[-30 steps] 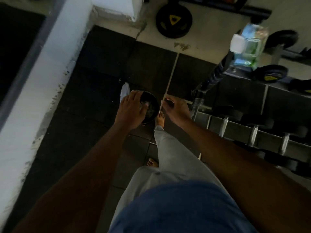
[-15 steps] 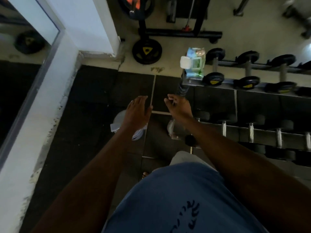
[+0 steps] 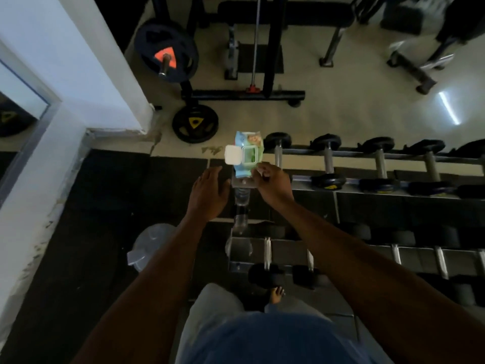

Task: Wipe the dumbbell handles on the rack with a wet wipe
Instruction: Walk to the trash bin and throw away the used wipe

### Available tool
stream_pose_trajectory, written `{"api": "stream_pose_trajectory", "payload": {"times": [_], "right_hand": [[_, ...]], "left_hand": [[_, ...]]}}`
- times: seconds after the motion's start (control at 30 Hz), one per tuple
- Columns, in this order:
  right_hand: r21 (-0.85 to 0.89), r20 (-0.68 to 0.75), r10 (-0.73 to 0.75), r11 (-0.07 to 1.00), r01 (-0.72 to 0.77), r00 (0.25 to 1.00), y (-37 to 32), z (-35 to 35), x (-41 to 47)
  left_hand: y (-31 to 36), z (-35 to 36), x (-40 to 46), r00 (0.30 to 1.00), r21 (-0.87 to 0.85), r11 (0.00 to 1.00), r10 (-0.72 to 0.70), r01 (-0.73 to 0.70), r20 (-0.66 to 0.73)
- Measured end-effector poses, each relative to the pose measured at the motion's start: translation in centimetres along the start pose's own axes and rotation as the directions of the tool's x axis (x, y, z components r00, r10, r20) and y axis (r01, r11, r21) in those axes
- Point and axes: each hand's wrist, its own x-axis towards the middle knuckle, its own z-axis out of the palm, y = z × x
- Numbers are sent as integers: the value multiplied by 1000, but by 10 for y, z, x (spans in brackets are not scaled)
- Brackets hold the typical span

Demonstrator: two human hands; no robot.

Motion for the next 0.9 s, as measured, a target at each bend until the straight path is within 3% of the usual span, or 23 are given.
{"api": "stream_pose_trajectory", "payload": {"times": [0.17, 0.3, 0.37, 0.47, 0.5, 0.63, 0.7, 0.8, 0.9], "right_hand": [[-6, 43, 107, 994, -107, 993, 26, 13, 68], [-20, 166, 202, 979, -202, 965, 50, 44, 122], [-28, 203, 262, 965, -262, 943, 60, 59, 144], [-27, 162, 345, 938, -346, 924, 71, 74, 169], [2, 140, 358, 932, -362, 923, 74, 77, 174], [165, 149, 426, 879, -447, 892, 79, 81, 190], [224, 199, 466, 835, -503, 862, 81, 80, 197], [216, 271, 498, 802, -556, 824, 79, 73, 205], [204, 313, 481, 808, -553, 819, 90, 75, 213]], "left_hand": [[2, 29, 67, 996, -54, 997, -43, 48, 81], [-20, 63, 125, 968, -155, 970, -155, 187, 199], [-21, 75, 148, 943, -258, 917, -253, 305, 216], [-20, 86, 172, 831, -352, 755, -475, 553, 288], [-22, 90, 177, 830, -391, 733, -475, 557, 291], [-25, 103, 183, 926, -412, 837, -270, 361, 263], [-28, 109, 183, 946, -282, 934, -133, 219, 296], [-37, 117, 189, 885, 44, 998, -68, 54, 461], [-42, 122, 194, 867, 84, 996, -62, 23, 494]]}}
